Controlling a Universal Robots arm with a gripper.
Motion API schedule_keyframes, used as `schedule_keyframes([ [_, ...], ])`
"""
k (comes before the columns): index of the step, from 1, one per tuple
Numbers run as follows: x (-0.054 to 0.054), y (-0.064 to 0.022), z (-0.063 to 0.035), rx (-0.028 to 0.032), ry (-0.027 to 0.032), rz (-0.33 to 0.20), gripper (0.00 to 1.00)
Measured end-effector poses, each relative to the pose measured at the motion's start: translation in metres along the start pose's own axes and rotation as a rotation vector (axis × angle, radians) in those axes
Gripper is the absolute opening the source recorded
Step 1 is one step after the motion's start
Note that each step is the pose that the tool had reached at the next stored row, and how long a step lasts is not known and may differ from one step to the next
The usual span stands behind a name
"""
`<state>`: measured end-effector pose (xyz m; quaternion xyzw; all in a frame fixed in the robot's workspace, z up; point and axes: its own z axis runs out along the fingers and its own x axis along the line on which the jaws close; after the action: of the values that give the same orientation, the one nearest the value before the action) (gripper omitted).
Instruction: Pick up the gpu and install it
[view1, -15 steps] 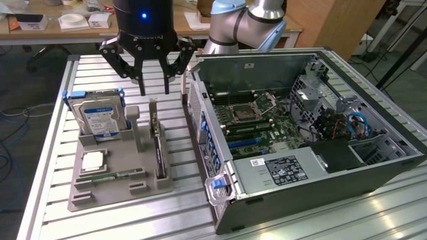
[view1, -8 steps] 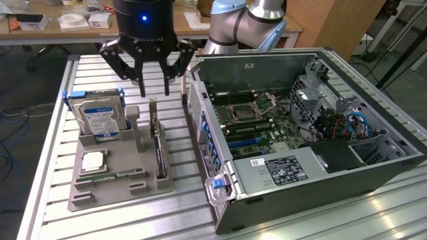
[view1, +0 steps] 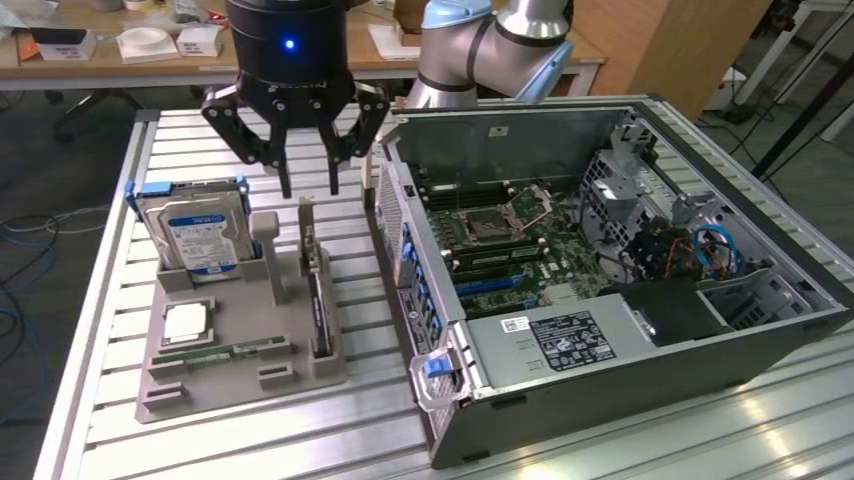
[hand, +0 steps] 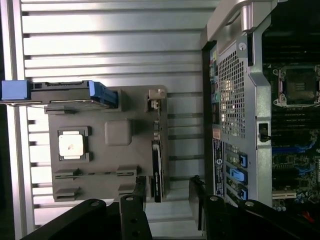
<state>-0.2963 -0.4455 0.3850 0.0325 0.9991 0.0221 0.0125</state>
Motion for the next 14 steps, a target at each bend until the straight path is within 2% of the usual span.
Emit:
schedule_keyframes([
  [14, 0.0002, -0.0003, 0.0073, -0.0001, -0.0004, 0.000, 0.47],
])
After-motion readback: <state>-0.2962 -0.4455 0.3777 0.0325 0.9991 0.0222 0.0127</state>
